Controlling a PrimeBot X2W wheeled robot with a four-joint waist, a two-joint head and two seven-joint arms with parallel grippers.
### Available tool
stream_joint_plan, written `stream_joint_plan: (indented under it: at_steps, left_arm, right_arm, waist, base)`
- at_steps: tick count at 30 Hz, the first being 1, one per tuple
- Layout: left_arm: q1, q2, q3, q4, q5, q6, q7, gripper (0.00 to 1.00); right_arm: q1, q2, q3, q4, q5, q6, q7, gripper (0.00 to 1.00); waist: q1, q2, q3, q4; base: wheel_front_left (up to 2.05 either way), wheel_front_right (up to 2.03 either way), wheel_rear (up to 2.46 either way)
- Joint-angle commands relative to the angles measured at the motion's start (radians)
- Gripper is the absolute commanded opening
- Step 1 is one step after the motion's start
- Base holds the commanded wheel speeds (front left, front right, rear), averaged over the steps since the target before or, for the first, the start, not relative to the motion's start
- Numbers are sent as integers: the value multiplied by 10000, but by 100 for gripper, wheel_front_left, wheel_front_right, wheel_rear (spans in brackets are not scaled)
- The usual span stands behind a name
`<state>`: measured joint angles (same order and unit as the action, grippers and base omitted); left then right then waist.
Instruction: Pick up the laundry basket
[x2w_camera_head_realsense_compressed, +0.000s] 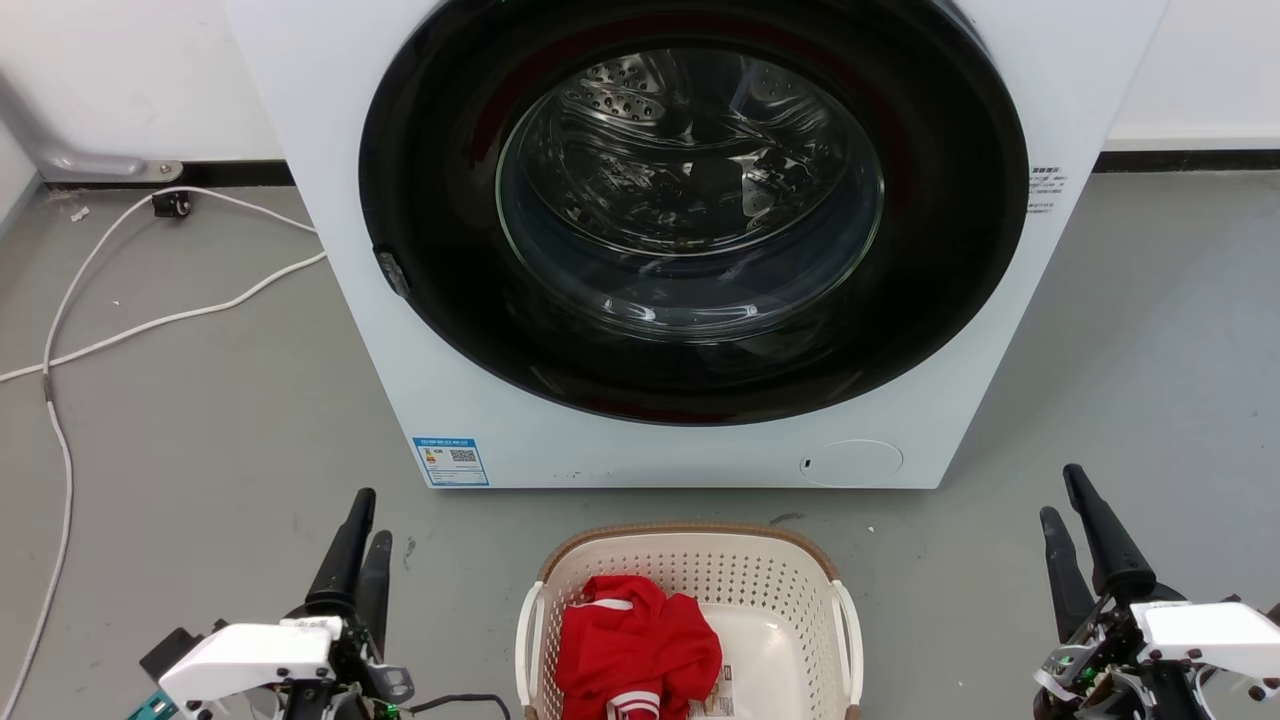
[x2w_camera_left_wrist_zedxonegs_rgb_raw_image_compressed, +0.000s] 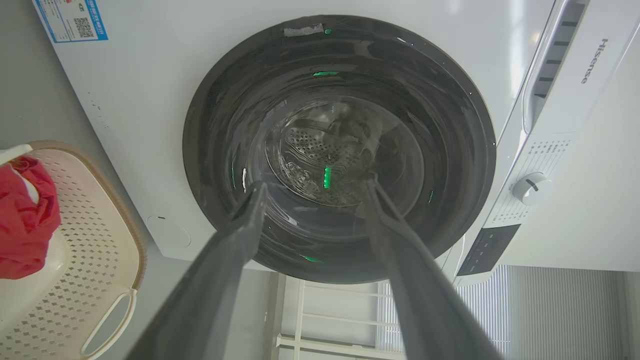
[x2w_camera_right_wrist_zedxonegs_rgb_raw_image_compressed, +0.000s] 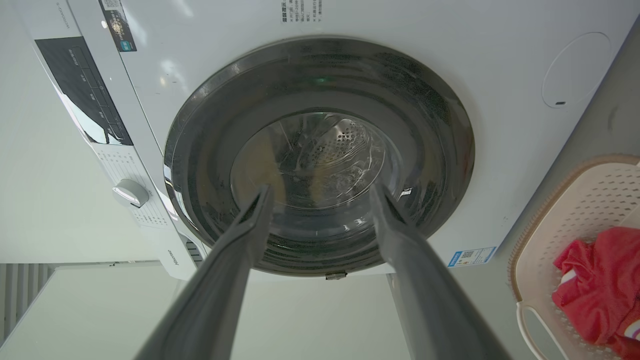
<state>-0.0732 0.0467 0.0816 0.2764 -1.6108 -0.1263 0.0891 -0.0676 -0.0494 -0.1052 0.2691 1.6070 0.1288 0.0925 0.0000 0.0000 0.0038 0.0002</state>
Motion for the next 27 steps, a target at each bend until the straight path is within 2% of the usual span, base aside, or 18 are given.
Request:
stream_joint_plan:
  at_steps: [1, 6, 11, 27]
  left_arm:
    - [-346, 29, -162, -185, 120, -19, -134, 100]
    - [-431, 31, -251, -288, 512, -21, -377, 100]
    - [-486, 33, -296, -492, 1430, -24, -605, 100]
    - [-480, 37, -579, -952, 5305, 48, -1252, 100]
  right_arm:
    - [-181, -23, 54, -253, -115, 4, -141, 100]
    - [-153, -33, 134, -317, -441, 5, -392, 100]
    - [-151, -50, 129, -430, -1322, 6, -623, 100]
    - [-39, -50, 400, -922, -6162, 10, -1279, 100]
  waist:
    - [0, 0, 4, 2]
    - [0, 0, 11, 8]
    - [0, 0, 19, 16]
    - [0, 0, 29, 35]
  base:
    - [0, 0, 0]
    - [0, 0, 0]
    - [0, 0, 0]
    - [0, 0, 0]
